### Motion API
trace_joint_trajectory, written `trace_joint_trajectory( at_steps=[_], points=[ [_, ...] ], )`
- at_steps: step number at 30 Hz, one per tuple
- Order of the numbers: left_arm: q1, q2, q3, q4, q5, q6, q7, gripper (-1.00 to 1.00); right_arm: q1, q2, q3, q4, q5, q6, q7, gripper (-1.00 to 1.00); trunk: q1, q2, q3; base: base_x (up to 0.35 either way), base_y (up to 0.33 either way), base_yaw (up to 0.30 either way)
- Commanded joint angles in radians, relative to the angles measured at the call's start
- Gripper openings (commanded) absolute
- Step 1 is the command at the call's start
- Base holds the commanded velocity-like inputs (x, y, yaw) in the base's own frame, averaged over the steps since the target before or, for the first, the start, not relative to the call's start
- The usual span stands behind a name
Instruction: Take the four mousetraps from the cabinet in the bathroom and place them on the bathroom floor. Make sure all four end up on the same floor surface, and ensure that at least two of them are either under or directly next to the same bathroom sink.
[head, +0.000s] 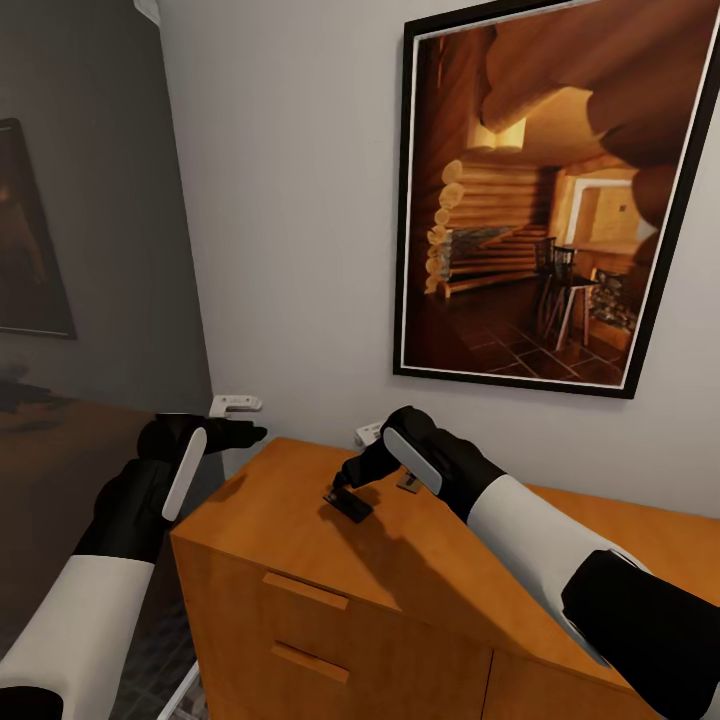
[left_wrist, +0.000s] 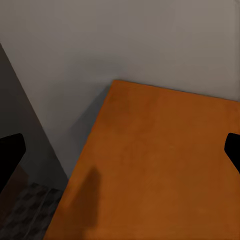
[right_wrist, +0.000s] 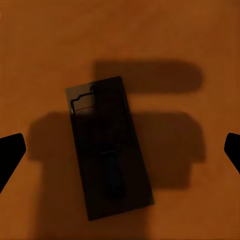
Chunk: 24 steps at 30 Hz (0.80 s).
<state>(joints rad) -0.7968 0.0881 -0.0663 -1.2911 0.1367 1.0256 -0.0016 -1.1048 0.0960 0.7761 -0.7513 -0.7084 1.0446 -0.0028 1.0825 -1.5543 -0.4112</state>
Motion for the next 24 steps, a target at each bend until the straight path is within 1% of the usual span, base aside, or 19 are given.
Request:
trace_joint_trajectory(
  at_steps=[1, 15, 24],
  points=[
    [-0.001, 0.001, -0.001, -0.001, 0.002, 0.004, 0.0, 1.0, -0.001, 0.0, 0.002, 0.0, 0.0, 0.003, 0.0, 1.0, 0.0, -0.001, -0.001, 0.0, 0.0, 0.0],
    [-0.001, 0.001, -0.001, -0.001, 0.003, 0.004, -0.001, 1.0, -0.001, 0.001, 0.009, 0.0, 0.0, 0.003, -0.001, 1.0, 0.0, -0.001, -0.001, 0.0, 0.0, 0.0],
    [-0.001, 0.001, -0.001, 0.0, 0.003, 0.004, -0.001, 1.0, -0.001, 0.0, 0.017, -0.007, 0.019, 0.003, 0.001, 1.0, 0.0, -0.001, -0.001, 0.0, 0.0, 0.0]
  ],
)
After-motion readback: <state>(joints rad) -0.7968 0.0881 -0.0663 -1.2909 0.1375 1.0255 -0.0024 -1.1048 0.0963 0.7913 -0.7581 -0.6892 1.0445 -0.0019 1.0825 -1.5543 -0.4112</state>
